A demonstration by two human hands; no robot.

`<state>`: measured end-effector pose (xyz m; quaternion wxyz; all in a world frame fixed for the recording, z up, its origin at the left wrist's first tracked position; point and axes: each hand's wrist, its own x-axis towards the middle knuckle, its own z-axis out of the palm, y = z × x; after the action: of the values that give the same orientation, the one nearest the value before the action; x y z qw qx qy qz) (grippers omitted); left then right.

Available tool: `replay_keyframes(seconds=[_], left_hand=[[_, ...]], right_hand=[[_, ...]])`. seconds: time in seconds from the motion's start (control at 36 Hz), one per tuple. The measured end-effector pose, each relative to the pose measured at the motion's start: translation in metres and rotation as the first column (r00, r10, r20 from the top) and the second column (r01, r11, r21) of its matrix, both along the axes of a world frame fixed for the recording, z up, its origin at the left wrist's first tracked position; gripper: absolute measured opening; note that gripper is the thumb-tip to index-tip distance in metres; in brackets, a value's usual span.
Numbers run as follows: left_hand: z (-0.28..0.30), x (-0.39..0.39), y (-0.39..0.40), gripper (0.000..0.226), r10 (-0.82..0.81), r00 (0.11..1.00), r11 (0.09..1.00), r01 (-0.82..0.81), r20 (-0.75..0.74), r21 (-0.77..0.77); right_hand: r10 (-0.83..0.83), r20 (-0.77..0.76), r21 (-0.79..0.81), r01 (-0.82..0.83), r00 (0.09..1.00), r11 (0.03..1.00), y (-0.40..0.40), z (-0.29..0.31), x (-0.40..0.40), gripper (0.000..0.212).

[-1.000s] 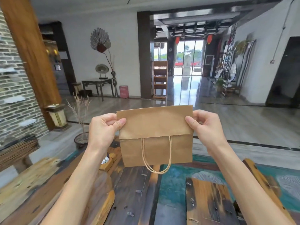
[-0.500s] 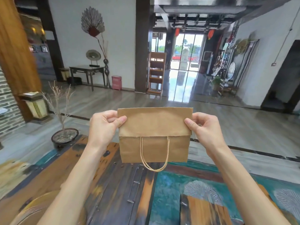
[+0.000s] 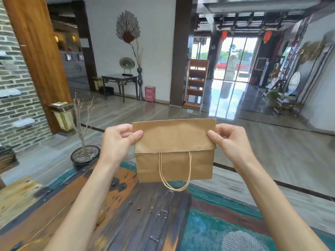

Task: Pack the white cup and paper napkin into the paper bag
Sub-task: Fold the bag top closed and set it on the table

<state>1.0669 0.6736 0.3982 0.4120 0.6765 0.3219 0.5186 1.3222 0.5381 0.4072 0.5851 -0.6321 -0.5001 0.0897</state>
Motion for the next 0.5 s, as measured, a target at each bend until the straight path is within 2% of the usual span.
replay_keyframes(seconds=[0.19,0.31,0.39,0.44,0.5], left_hand=[[-0.021,0.013,0.056,0.014,0.21,0.978,0.977,-0.21,0.0,-0.036],[-0.047,0.013,0.071,0.011,0.34,0.94,0.933,-0.341,-0.031,-0.118],[-0.068,0.012,0.076,0.04,0.434,0.9,0.882,-0.434,-0.039,-0.182],[-0.082,0.008,0.077,0.045,0.497,0.866,0.839,-0.494,-0.048,-0.227],[-0.092,0.004,0.076,0.04,0.569,0.819,0.785,-0.566,-0.071,-0.253]], right_hand=[[0.316,0.061,-0.127,-0.307,0.947,0.943,0.111,-0.011,0.045,0.017],[0.474,0.079,-0.204,-0.451,0.877,0.869,0.177,-0.029,0.057,0.036],[0.578,0.058,-0.266,-0.545,0.814,0.795,0.223,-0.049,0.06,0.032],[0.635,0.035,-0.293,-0.6,0.772,0.745,0.249,-0.063,0.055,0.031],[0.686,0.014,-0.315,-0.648,0.727,0.693,0.27,-0.075,0.047,0.028]])
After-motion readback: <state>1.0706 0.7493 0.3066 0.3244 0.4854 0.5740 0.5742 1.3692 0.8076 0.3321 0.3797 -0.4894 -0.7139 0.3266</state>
